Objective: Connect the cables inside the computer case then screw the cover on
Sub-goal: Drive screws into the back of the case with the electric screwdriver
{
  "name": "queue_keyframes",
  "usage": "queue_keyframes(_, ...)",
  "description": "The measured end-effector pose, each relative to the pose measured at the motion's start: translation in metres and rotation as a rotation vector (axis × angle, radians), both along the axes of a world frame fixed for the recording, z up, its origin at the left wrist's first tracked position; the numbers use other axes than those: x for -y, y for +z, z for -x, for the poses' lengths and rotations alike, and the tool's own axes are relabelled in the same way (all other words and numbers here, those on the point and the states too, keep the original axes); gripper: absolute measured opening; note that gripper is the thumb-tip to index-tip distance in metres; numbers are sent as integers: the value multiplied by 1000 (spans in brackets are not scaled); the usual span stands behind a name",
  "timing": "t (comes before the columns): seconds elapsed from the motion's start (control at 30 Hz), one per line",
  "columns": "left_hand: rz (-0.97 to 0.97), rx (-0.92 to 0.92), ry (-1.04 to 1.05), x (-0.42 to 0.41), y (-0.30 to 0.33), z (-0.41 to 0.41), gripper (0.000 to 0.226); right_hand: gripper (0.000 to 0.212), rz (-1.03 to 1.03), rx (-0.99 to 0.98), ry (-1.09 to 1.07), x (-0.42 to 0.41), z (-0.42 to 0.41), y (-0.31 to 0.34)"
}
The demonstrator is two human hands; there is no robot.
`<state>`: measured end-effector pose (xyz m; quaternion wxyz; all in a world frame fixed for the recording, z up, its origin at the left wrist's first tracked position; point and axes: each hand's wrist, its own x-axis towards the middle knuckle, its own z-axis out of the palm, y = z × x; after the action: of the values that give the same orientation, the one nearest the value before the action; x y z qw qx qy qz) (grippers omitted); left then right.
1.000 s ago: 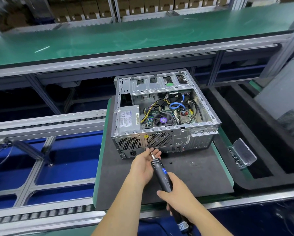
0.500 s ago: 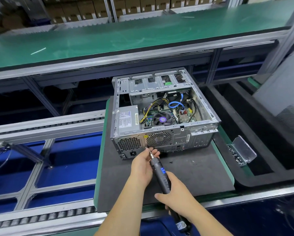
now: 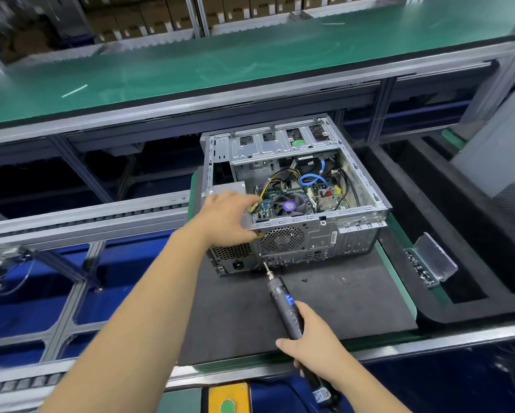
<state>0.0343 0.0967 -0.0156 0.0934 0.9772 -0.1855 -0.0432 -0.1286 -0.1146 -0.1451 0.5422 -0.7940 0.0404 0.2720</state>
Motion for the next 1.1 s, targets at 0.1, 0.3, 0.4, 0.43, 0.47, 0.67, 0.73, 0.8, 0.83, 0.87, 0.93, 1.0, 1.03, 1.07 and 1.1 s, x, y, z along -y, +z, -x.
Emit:
queue_keyframes(0.1, -176, -157, -22, 11, -20, -13, 79, 58, -2, 8, -11, -2, -2, 3)
queue_keyframes(0.3, -53, -108, 74, 14, -39, -14, 46, 59, 38, 30, -23, -3, -5, 4)
queue_keyframes(0.4, -18, -106, 94, 16, -37, -12, 41, 67, 22, 20, -38, -5, -3, 3)
queue_keyframes(0.43, -9, -104, 98, 16, -37, -12, 42, 73, 9, 12, -40, -6, -3, 3)
queue_keyframes(0.47, -5, -101, 99, 17, -36, -11, 45, 80, -2, 5, -35, -7, -2, 3)
queue_keyframes(0.67, -31, -59, 97, 18, -36, -9, 49, 89, -36, 3, -29, -11, 0, 3)
queue_keyframes(0.73, -30, -58, 91, 18, -36, -9, 44, 84, -40, 4, -39, -13, 0, 4)
queue_keyframes(0.8, -29, -59, 87, 18, -35, -9, 40, 81, -46, -1, -51, -16, 0, 5)
queue_keyframes(0.83, -27, -63, 89, 18, -35, -9, 40, 79, -48, 0, -57, -17, 0, 6)
queue_keyframes(0.87, -26, -65, 93, 18, -35, -8, 40, 78, -49, 0, -62, -18, -1, 6)
queue_keyframes(0.93, -31, -64, 95, 18, -35, -8, 38, 75, -55, -6, -72, -20, -2, 6)
queue_keyframes(1.0, -43, -63, 100, 19, -36, -8, 37, 70, -63, -14, -81, -21, -3, 4)
queue_keyframes(1.03, -47, -63, 106, 19, -36, -8, 37, 68, -62, -16, -85, -22, -3, 4)
queue_keyframes(1.07, -46, -63, 112, 19, -36, -8, 38, 67, -63, -17, -87, -23, -3, 3)
queue_keyframes(1.1, -41, -62, 119, 19, -35, -7, 38, 66, -66, -19, -89, -23, -3, 2)
